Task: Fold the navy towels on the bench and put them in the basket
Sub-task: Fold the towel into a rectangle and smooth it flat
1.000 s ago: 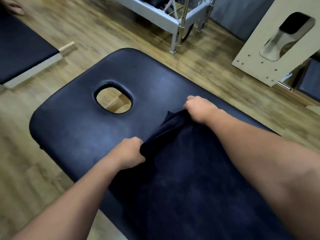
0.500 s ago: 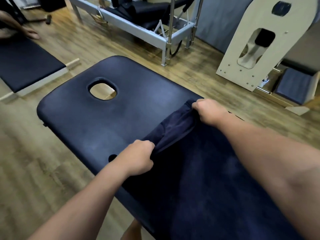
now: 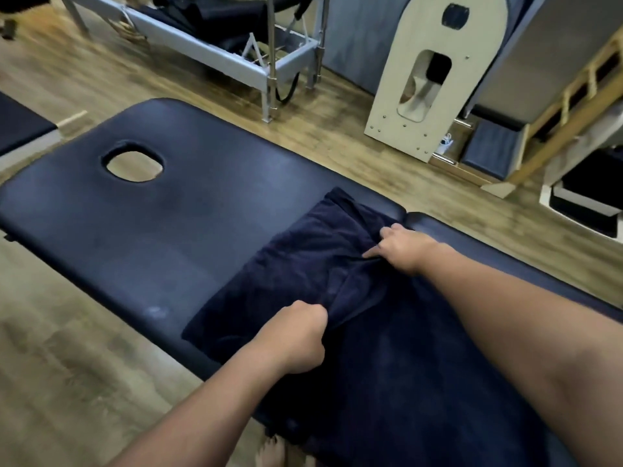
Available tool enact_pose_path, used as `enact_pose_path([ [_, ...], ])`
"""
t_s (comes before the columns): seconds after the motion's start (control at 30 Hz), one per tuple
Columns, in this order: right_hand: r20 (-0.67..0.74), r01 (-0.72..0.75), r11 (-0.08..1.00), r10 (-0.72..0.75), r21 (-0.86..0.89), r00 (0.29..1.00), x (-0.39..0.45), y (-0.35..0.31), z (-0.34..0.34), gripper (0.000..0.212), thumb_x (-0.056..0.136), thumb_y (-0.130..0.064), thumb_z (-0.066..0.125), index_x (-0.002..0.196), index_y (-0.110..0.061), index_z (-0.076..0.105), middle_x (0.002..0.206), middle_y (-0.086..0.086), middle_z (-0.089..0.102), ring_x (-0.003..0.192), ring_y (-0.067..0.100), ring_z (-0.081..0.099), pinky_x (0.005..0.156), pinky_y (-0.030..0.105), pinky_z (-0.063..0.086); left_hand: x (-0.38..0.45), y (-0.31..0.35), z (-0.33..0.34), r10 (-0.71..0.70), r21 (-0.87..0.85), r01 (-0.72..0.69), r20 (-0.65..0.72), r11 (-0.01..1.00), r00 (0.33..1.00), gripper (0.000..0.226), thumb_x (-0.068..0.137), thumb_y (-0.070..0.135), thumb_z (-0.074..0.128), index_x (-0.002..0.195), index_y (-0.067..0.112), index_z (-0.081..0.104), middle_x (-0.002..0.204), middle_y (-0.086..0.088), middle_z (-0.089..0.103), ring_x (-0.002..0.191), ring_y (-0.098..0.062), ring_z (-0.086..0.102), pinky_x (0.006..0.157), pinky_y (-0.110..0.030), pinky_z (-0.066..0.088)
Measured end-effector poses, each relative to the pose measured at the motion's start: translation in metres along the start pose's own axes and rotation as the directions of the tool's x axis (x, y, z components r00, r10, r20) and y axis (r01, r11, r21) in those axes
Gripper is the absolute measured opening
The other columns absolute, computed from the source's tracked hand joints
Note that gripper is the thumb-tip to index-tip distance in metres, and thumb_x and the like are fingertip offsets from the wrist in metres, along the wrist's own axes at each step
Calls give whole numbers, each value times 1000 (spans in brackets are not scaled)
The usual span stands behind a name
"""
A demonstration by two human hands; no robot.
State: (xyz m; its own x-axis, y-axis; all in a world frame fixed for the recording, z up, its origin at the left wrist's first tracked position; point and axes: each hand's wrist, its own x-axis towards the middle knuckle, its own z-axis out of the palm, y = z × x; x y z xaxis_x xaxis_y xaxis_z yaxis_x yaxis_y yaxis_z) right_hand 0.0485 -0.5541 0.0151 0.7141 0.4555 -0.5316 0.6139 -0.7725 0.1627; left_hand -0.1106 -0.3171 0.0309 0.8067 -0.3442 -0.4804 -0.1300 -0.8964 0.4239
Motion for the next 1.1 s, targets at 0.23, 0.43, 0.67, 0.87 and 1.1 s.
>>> enact_pose_path([
  [0.23,-190,-166,986,164,7,968,-39,39,36,29,102,-15,47,115,-24,72,100,-1,39,105,25,41,84,40,49,-5,63,34,-6,-46,4,-36,999,999,9,79,8,54,78,13,47,84,-5,56,70,-22,56,50,-29,37],
  [0.43,-281,-189,973,220,133,934,-92,84,86,30,99,-14,51,111,-27,75,103,2,47,106,28,48,85,39,52,-2,140,83,-33,-92,25,-94,995,995,10,79,10,57,79,12,48,82,-5,58,68,-22,58,51,-29,40],
  [0.67,-334,-153,968,213,199,918,-166,138,149,23,100,-14,55,108,-23,76,104,5,48,107,30,48,82,37,50,-4,247,145,-28,-134,11,-123,991,992,10,80,11,57,78,13,48,82,-5,58,71,-24,58,55,-31,42],
  [0.87,-267,-212,938,286,275,920,-213,180,199,29,101,-18,53,122,-24,72,107,7,45,112,32,45,93,45,49,8,327,190,19,-117,-25,-53,993,998,9,81,9,57,83,12,49,88,-4,55,77,-26,54,65,-34,45],
  [1.1,-161,-313,932,342,181,926,-245,158,236,35,89,-18,59,124,-22,64,123,7,50,118,32,44,90,42,45,19,326,228,75,-147,-42,227,988,971,39,95,45,60,122,17,64,111,-7,70,101,-26,66,89,-37,55],
])
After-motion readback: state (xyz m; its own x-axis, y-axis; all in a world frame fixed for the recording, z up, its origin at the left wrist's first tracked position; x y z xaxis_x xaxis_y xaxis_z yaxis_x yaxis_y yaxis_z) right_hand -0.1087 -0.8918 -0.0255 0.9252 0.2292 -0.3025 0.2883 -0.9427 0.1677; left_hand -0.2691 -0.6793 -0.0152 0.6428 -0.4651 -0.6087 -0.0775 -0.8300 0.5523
